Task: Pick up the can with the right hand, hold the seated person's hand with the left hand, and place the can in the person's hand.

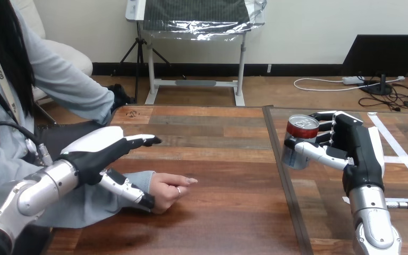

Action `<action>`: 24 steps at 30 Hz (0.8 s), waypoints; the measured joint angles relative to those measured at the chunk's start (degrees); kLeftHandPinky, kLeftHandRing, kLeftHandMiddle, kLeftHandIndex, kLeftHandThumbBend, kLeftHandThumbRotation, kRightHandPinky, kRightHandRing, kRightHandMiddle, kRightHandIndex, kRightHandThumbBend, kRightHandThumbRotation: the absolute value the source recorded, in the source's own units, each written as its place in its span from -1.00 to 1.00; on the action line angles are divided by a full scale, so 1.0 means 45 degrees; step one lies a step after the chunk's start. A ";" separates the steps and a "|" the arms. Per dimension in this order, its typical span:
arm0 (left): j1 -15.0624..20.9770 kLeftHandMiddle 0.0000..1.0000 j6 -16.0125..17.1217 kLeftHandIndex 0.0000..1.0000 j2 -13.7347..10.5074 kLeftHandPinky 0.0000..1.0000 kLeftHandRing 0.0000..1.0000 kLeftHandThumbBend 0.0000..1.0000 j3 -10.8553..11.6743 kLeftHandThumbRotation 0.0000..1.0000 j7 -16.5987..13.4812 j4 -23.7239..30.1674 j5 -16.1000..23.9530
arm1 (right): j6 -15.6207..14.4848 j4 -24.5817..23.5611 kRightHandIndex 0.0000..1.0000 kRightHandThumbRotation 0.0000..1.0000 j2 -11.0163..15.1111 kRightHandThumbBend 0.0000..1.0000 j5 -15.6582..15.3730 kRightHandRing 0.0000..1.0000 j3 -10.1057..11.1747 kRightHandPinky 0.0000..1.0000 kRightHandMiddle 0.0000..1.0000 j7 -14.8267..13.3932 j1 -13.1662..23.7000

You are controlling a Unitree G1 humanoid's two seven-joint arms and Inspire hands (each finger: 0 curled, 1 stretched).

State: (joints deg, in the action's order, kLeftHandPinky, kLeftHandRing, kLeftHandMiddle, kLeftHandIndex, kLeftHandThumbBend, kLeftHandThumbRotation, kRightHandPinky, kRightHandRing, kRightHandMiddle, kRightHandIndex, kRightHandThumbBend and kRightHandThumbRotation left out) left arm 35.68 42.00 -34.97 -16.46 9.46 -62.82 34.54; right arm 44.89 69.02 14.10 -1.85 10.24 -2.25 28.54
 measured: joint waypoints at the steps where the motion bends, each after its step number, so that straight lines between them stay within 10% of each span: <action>1: 0.0027 0.80 -0.0029 0.80 -0.0024 0.67 0.82 1.00 -0.0055 -0.21 0.0000 -0.0051 0.0025 | 0.0011 -0.0006 -0.01 -1.00 0.0000 0.44 -0.0002 -0.29 0.0000 -0.39 -0.14 0.0000 0.0000; 24: 0.0270 0.64 -0.0456 0.69 -0.0207 0.40 0.54 1.00 -0.0938 -0.41 -0.0116 -0.0992 0.0885 | 0.0058 -0.0366 -0.01 -1.00 0.0005 0.43 0.0073 -0.29 0.0007 -0.39 -0.15 0.0208 -0.0002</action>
State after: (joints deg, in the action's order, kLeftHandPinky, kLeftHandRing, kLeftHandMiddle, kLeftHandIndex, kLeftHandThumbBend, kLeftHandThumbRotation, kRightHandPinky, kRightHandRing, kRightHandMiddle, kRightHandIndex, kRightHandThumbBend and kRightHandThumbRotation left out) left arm 36.90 39.95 -35.90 -20.68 8.94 -67.28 38.52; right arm 45.15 67.37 14.12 -1.52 10.27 -1.31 28.53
